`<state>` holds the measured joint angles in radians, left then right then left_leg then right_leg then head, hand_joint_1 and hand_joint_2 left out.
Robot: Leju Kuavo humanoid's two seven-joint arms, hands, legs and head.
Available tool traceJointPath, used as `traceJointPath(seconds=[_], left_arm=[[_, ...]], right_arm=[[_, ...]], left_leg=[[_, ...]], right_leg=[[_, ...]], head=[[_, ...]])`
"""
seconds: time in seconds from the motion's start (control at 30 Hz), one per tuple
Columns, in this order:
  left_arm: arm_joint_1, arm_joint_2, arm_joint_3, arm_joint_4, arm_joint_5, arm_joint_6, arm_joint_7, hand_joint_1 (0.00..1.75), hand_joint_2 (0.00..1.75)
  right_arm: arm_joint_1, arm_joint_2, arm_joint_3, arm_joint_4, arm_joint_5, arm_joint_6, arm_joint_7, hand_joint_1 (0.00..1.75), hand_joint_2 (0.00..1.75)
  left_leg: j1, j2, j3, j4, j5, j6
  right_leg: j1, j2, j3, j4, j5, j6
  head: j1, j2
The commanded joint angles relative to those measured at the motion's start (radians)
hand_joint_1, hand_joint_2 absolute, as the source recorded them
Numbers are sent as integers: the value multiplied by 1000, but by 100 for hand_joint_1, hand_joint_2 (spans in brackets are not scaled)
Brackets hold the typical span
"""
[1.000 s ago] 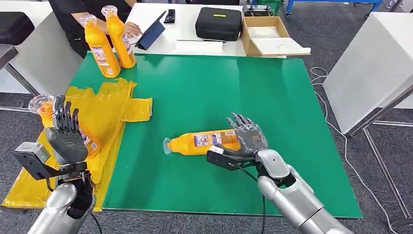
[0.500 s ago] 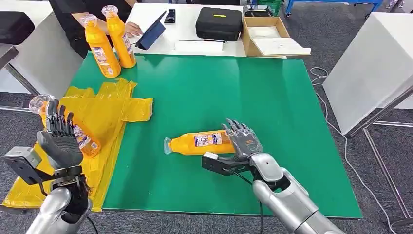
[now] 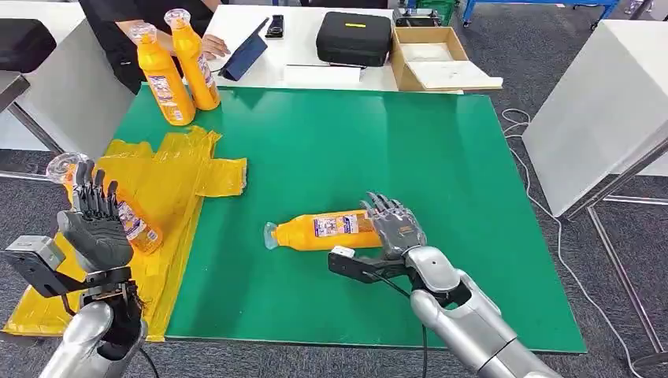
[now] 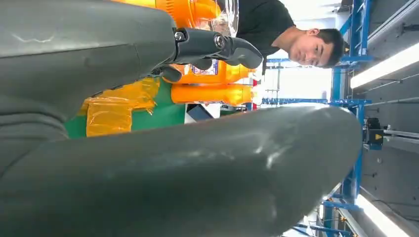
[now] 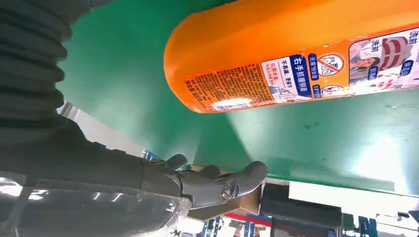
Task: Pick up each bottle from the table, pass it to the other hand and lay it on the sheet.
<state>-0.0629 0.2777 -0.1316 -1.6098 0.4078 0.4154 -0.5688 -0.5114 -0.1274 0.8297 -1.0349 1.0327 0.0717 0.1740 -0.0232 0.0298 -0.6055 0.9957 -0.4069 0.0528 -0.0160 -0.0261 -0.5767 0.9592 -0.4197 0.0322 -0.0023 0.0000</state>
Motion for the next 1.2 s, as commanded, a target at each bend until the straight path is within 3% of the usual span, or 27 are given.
traceJointPath(seconds=[0.03, 0.7, 1.2], left_arm=[[-23, 21, 6, 11, 14, 4, 4, 0, 0], [-55, 16, -11, 22, 25, 7, 11, 0, 0], [-119, -11, -57, 48, 16, 3, 27, 0, 0]], right_arm=[[-65, 9, 54, 63, 23, 21, 3, 0, 175], [-132, 177, -18, 301, 119, 40, 38, 0, 175], [-152, 181, -41, 380, 138, 39, 39, 0, 175]], left_leg=[[1, -2, 2, 0, -1, -4], [2, -3, 4, 0, -1, -6], [2, -5, 3, 0, -1, -6]], right_leg=[[0, 2, 2, 0, -1, -2], [1, 2, 4, 0, -1, -3], [0, 0, 4, 0, -1, -2]], head=[[0, 0], [0, 0], [0, 0]])
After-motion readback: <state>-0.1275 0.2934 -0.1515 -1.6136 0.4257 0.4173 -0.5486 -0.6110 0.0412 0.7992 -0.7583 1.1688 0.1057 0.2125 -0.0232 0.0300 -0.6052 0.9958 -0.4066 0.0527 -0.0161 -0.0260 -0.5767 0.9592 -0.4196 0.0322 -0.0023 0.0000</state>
